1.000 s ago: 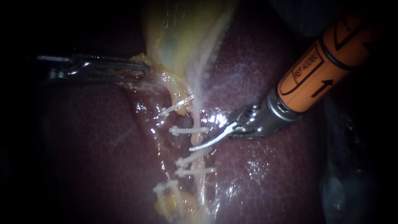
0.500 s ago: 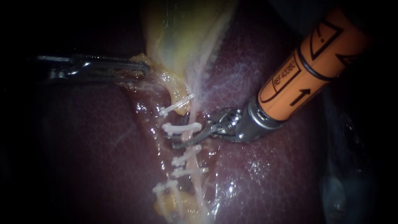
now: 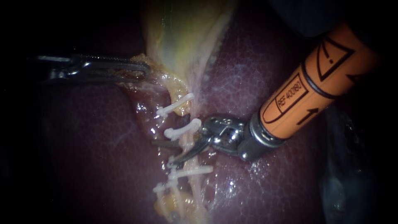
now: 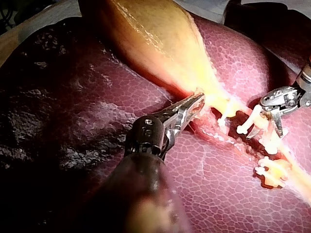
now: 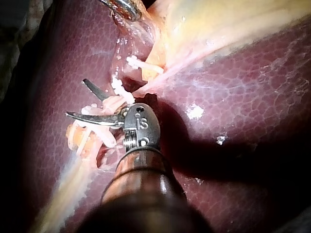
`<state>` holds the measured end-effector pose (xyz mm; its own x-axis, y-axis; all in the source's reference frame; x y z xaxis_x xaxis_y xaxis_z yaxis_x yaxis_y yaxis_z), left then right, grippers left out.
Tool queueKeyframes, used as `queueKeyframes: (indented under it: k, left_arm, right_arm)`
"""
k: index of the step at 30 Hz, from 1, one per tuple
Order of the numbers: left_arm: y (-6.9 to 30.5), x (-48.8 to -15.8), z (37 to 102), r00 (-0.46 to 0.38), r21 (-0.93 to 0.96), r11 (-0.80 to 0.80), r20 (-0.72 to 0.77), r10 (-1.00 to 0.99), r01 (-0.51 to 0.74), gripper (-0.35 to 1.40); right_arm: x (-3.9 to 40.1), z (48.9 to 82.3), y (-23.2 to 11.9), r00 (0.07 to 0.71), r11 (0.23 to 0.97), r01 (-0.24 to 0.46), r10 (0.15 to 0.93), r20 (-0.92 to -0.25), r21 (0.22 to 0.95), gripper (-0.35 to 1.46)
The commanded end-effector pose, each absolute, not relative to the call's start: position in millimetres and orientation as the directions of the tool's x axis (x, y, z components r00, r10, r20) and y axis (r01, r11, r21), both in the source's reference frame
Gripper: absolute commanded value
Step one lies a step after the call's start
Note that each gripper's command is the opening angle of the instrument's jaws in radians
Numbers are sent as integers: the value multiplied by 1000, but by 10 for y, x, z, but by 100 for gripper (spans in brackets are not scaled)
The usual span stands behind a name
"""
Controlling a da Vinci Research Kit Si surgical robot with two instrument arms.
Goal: Go to the cutting position right tube
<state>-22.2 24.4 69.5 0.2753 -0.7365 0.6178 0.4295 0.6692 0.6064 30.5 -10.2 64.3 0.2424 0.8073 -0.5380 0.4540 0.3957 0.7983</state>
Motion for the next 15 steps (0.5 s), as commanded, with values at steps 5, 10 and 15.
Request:
queueKeyframes:
  k: [5,10,15]
  left_arm:
    - [244,-222,695,276,606,669,618,-736,430,-35]
    - [244,-222,695,276,606,669,618,-736,429,-35]
    - [244,-222,695,276,606,669,618,-736,429,-35]
  right_arm:
    - [305,631,-94,233,402,448,810,-538,799,114]
    - [305,629,-94,233,401,449,810,-538,799,114]
    - [305,630,-95,233,401,449,810,-538,798,114]
